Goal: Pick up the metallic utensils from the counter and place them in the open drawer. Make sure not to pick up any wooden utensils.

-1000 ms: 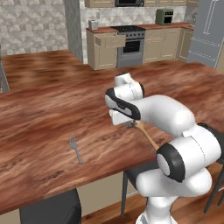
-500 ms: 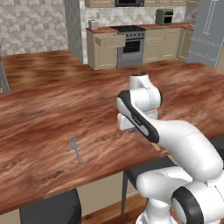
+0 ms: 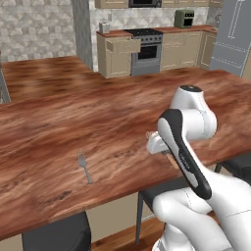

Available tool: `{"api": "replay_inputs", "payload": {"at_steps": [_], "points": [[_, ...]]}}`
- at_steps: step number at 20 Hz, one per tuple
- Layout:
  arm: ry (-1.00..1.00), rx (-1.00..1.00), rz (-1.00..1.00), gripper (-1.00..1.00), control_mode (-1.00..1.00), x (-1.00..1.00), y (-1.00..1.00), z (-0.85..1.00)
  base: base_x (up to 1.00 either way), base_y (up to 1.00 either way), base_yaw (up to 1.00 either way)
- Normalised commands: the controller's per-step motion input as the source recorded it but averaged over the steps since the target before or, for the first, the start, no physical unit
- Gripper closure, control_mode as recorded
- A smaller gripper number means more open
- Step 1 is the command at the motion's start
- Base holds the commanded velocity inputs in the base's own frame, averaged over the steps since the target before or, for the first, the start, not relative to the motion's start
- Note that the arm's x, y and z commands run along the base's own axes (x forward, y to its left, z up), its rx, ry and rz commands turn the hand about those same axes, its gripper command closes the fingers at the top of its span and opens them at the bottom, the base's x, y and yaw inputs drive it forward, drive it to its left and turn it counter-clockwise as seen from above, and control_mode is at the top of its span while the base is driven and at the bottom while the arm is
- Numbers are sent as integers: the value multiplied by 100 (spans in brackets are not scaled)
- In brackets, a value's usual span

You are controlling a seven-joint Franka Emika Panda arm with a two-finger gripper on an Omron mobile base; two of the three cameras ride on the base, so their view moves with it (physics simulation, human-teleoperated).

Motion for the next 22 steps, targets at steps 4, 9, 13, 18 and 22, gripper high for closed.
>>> {"api": "replay_inputs", "payload": {"at_steps": [4,9,13,18,22], "points": [[0,1,1,100,-100,-22,-3,18,0,0,0],[0,0,0,100,-100,0,0,0,0,0,0],[0,0,0,100,100,0,0,0,-1,0,0],[0,0,0,100,100,0,0,0,-58,-54,-15],[0,0,0,100,100,0,0,0,-56,-61,-19]]}}
